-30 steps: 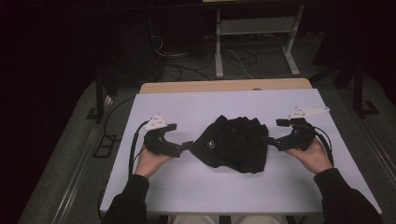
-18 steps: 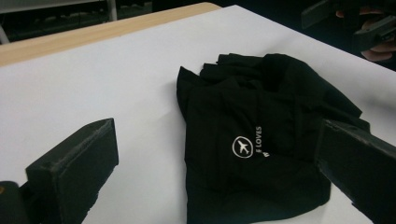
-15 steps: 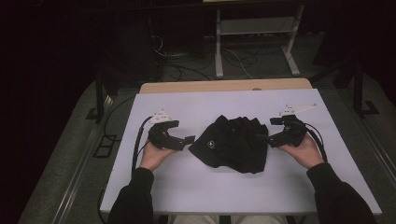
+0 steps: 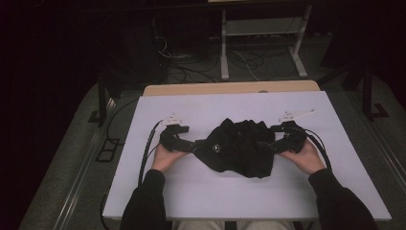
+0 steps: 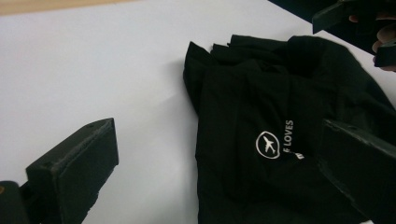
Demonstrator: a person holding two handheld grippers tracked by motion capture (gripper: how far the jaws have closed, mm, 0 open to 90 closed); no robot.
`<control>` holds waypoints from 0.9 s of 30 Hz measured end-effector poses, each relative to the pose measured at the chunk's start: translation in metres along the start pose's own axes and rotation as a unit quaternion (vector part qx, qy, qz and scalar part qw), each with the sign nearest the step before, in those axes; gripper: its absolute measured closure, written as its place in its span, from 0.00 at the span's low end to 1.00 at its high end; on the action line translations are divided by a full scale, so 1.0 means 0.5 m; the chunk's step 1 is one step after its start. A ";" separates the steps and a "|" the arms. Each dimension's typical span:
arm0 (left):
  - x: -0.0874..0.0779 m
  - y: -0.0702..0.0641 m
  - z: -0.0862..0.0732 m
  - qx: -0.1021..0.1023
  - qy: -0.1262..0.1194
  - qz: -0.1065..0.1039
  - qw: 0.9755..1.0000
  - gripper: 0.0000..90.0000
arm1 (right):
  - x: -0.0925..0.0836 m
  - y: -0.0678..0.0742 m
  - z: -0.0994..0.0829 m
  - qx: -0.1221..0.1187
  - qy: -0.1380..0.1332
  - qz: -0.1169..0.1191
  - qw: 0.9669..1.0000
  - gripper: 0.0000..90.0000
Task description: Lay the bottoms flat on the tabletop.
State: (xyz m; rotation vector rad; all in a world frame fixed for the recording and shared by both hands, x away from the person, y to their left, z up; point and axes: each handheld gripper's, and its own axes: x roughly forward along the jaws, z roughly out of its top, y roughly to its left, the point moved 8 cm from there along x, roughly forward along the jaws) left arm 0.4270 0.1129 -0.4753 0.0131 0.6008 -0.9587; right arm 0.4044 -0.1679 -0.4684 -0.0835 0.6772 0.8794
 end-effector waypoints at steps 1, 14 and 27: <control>0.000 0.000 0.000 0.000 0.000 0.000 1.000 0.00 | 0.001 0.000 -0.001 0.001 0.000 0.001 1.000 0.00; 0.073 0.003 -0.005 -0.018 0.020 -0.031 0.999 0.00 | 0.009 -0.009 -0.016 0.026 0.000 0.010 1.000 0.00; 0.093 -0.016 -0.029 -0.016 0.060 -0.046 0.997 0.40 | 0.032 0.004 -0.032 0.036 0.035 0.042 0.998 0.28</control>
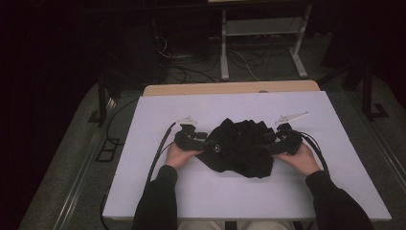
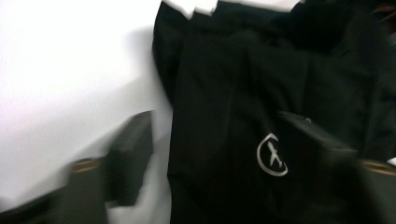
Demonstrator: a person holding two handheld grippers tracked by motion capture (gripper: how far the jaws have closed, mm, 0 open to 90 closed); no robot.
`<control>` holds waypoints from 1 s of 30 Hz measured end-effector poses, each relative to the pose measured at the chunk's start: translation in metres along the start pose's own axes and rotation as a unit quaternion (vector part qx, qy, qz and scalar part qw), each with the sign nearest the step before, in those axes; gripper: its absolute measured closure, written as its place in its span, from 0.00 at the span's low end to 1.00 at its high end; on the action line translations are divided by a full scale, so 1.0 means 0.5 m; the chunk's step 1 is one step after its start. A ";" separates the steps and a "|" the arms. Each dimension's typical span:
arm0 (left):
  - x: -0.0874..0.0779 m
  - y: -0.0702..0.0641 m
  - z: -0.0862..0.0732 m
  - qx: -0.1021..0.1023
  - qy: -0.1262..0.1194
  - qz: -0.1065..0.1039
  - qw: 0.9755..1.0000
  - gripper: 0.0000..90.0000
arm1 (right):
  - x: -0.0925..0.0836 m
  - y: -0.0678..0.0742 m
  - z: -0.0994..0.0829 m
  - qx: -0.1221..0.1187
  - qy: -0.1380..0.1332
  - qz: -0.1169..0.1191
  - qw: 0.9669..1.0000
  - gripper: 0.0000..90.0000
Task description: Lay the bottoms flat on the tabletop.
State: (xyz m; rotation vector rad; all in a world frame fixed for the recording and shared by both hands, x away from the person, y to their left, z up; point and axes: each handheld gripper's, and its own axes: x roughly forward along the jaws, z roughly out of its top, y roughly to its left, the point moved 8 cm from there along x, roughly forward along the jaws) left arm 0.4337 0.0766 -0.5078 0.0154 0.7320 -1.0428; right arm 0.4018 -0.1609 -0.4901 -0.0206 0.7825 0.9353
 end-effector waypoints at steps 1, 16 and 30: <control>0.000 0.000 0.000 0.000 0.000 0.000 1.000 0.49 | 0.002 0.002 -0.002 -0.002 0.006 0.002 1.000 0.37; -0.014 -0.018 0.014 0.049 0.021 0.015 0.998 0.98 | -0.026 -0.004 0.006 -0.001 0.016 -0.021 1.000 0.96; -0.114 -0.074 0.113 0.097 -0.025 0.049 0.994 0.98 | -0.097 -0.057 -0.001 0.068 -0.001 -0.069 0.995 0.96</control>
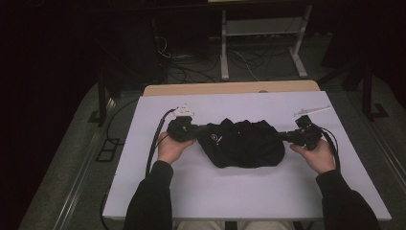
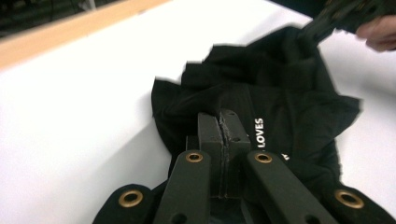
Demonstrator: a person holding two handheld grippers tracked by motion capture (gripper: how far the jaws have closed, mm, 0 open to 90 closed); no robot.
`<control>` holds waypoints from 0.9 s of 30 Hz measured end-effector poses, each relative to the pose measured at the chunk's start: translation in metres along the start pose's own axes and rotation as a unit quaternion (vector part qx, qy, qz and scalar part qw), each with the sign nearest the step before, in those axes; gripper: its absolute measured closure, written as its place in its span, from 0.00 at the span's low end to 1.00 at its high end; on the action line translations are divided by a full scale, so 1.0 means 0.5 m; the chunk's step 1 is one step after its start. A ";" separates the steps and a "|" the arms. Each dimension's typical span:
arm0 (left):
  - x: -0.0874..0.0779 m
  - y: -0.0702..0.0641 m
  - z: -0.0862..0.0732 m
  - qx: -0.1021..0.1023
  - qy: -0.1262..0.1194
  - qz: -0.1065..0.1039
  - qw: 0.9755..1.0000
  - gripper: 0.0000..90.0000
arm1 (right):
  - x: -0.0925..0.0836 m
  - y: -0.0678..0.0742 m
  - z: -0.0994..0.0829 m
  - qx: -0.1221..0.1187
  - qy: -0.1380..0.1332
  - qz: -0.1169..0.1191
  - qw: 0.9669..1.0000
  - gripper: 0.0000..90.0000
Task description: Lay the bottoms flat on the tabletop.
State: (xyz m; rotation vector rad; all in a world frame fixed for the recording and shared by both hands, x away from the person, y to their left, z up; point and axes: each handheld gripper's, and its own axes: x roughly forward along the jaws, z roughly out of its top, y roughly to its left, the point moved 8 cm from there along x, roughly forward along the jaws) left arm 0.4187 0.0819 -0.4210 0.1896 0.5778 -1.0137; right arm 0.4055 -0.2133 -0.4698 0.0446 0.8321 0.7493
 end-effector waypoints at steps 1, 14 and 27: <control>-0.004 -0.005 0.010 0.003 -0.001 0.001 1.000 0.98 | 0.000 -0.001 -0.005 0.006 0.005 -0.002 1.000 0.96; -0.021 -0.064 0.126 0.078 0.005 0.007 0.997 0.98 | -0.023 0.008 -0.043 0.045 0.008 0.017 0.999 0.96; 0.001 -0.150 0.293 0.151 -0.014 -0.008 0.988 0.98 | -0.068 0.003 -0.070 0.068 -0.006 0.032 0.997 0.96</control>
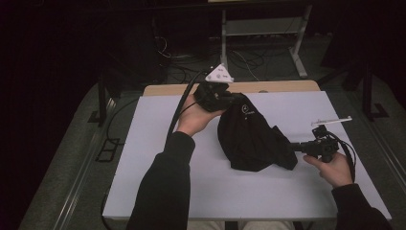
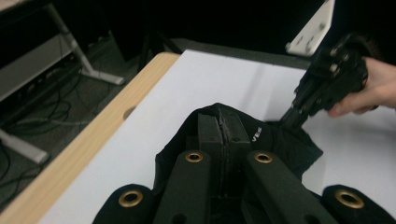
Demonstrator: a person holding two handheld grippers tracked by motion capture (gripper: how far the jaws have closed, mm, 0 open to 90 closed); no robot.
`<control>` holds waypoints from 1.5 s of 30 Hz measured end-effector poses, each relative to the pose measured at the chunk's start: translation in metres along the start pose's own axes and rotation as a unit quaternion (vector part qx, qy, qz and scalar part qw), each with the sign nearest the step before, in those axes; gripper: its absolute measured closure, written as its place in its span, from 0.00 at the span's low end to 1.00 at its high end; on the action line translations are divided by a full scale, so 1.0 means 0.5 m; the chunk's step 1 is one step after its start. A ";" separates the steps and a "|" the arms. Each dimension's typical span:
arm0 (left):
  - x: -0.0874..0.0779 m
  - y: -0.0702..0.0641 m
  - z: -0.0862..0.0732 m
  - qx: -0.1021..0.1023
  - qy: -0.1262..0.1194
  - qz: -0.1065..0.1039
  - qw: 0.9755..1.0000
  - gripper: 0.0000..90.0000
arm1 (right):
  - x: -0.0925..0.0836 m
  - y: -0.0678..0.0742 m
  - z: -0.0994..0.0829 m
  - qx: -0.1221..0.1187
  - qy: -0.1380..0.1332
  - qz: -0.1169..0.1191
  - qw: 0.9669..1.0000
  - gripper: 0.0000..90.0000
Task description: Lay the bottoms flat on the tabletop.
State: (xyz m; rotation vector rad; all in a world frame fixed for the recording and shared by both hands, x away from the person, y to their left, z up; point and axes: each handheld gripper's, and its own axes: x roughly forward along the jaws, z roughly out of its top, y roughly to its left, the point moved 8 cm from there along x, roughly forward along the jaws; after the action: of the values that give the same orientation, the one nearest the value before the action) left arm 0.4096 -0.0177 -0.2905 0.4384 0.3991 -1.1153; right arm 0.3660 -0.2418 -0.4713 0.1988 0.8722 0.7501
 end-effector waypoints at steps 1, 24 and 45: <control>0.005 -0.005 0.007 0.005 -0.001 -0.004 1.000 0.98 | -0.001 0.000 -0.004 0.001 0.003 0.002 1.000 0.96; 0.064 -0.069 -0.231 -0.072 0.033 -0.081 0.994 0.98 | -0.002 0.048 -0.001 -0.059 -0.013 0.022 0.998 0.40; 0.059 -0.095 -0.376 -0.111 0.084 -0.099 0.985 0.98 | 0.100 0.154 0.053 -0.155 -0.007 0.077 0.985 0.24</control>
State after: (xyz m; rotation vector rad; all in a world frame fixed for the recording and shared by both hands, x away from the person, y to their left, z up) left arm 0.3609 0.0410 -0.4713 0.2996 0.7198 -1.2138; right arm 0.3672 -0.1486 -0.4508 -0.0060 0.7204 1.0163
